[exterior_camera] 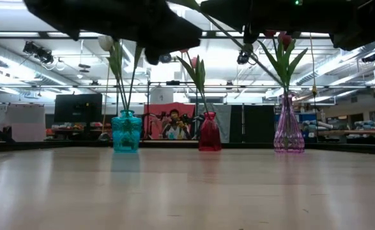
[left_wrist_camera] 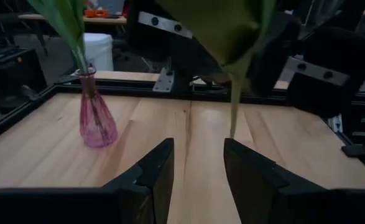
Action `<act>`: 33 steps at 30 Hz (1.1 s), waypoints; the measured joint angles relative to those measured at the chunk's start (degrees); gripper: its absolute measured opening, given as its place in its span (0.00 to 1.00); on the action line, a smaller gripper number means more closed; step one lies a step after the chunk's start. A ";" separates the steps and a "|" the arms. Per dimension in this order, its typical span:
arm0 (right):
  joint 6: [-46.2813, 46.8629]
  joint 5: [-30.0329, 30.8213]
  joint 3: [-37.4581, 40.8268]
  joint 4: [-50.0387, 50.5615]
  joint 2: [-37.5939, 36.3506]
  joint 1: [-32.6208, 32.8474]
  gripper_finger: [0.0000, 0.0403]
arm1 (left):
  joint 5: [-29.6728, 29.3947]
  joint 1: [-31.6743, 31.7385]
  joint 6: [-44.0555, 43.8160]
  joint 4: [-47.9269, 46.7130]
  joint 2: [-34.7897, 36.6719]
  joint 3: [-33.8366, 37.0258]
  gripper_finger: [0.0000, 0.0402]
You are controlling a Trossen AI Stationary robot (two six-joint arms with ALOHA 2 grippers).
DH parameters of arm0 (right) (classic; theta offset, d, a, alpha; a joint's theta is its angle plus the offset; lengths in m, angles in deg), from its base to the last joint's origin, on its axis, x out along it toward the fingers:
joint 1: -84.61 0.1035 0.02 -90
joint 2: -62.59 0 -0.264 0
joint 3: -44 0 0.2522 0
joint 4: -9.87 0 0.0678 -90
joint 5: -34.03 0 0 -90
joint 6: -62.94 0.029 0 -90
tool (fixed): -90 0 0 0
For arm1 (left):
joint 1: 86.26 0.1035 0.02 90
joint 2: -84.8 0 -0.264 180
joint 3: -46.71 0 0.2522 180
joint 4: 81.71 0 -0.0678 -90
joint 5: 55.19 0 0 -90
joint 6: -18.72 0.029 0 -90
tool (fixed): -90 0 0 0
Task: Sort flowers into vase by color
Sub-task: Put the pink flower into the red vase
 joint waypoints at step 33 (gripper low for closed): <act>5.58 1.94 -0.07 5.65 -0.04 -0.78 0.07 | 7.77 2.91 3.12 -0.23 -1.90 -3.05 0.36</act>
